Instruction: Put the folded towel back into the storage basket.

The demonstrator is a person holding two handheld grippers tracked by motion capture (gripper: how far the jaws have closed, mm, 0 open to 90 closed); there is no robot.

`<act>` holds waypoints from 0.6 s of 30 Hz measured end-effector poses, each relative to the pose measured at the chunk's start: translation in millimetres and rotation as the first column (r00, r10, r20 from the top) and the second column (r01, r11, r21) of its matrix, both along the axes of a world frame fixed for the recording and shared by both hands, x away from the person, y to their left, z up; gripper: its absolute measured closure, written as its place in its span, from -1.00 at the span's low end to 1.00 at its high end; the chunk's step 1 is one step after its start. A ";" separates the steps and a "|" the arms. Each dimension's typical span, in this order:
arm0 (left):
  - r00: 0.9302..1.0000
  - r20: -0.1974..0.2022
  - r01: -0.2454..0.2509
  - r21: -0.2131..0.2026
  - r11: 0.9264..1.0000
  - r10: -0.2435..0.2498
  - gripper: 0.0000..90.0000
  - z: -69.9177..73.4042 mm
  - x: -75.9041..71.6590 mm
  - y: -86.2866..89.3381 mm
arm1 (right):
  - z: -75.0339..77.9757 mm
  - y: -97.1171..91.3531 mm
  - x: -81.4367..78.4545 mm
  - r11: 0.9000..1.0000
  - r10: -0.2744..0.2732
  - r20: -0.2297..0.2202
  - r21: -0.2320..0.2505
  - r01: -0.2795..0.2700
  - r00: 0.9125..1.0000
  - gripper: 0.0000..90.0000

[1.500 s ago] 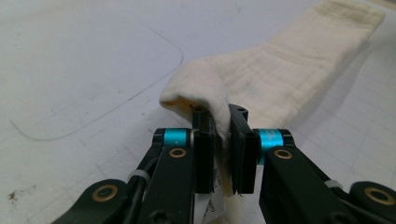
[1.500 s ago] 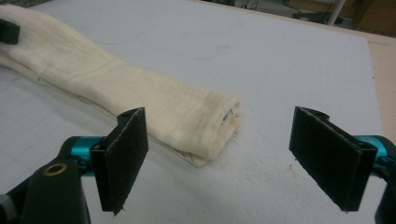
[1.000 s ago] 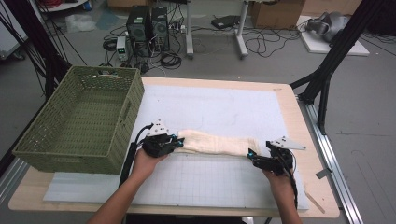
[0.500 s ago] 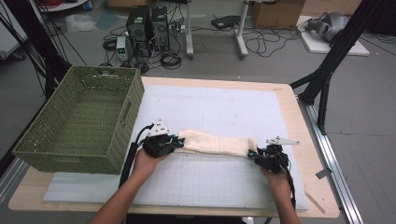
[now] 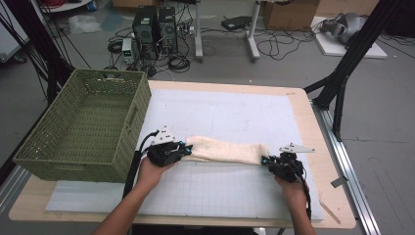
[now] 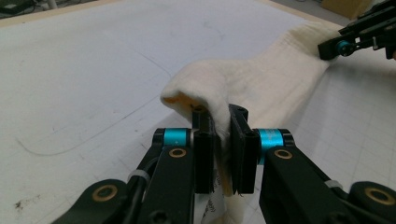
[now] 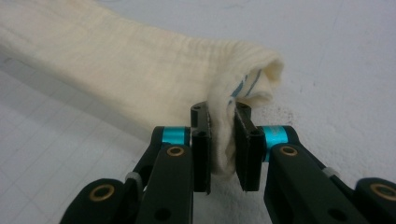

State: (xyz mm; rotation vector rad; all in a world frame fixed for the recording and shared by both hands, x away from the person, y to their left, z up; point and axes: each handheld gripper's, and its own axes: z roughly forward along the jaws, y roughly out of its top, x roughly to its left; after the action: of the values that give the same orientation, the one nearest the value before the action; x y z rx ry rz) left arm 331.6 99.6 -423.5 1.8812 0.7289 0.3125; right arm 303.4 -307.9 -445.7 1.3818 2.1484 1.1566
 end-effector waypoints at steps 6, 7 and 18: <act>1.000 0.014 -0.001 -0.023 1.000 0.002 0.81 4.2 -5.3 3.9 | 6.4 -2.0 -3.4 1.000 0.028 0.082 -0.002 -0.028 0.996 0.75; 1.000 0.022 0.001 -0.030 1.000 0.000 0.81 6.5 -7.7 5.9 | 7.6 -1.6 -4.2 1.000 0.029 0.091 0.000 -0.029 0.995 0.75; 0.996 0.093 0.013 -0.091 0.996 -0.004 0.81 27.2 -27.6 20.5 | 22.4 2.7 -10.5 0.997 0.075 0.207 0.005 -0.077 0.975 0.75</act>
State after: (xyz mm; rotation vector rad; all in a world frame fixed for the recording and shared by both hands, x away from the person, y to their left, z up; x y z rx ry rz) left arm 304.0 120.1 -396.3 1.7706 0.6611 0.3530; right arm 293.0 -305.2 -423.3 1.1376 2.0644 1.2847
